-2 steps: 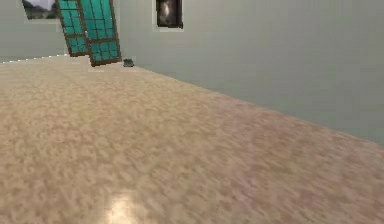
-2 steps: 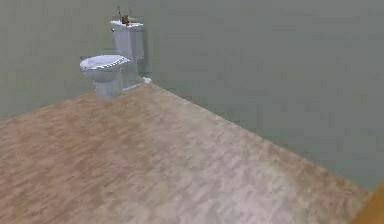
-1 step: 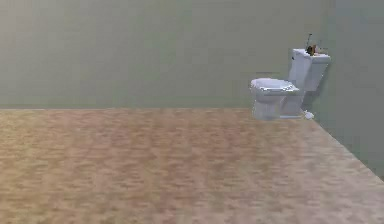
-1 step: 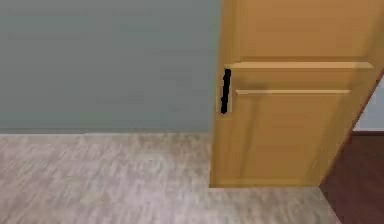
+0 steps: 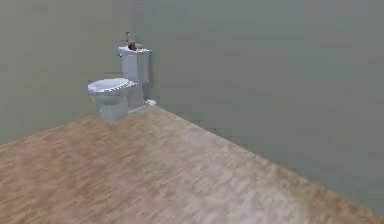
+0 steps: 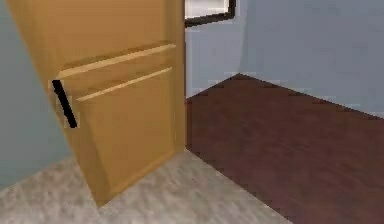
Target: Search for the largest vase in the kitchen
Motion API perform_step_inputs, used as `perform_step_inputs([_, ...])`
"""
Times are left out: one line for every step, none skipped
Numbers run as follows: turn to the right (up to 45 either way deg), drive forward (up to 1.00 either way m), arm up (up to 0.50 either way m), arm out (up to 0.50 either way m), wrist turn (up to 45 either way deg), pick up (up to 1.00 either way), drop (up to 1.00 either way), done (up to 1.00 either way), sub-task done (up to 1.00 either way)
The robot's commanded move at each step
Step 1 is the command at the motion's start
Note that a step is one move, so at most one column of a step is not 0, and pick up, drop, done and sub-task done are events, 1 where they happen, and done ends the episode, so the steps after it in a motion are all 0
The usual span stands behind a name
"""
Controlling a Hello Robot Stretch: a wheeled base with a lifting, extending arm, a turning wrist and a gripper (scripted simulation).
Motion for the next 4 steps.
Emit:
perform_step_inputs([45.0,0.0,0.0,0.0,0.0,0.0,0.0,0.0,0.0])
perform_step_inputs([42.0,0.0,0.0,0.0,0.0,0.0,0.0,0.0,0.0])
perform_step_inputs([0.0,0.2,0.0,0.0,0.0,0.0,0.0,0.0,0.0])
perform_step_inputs([-45.0,0.0,0.0,0.0,0.0,0.0,0.0,0.0,0.0])
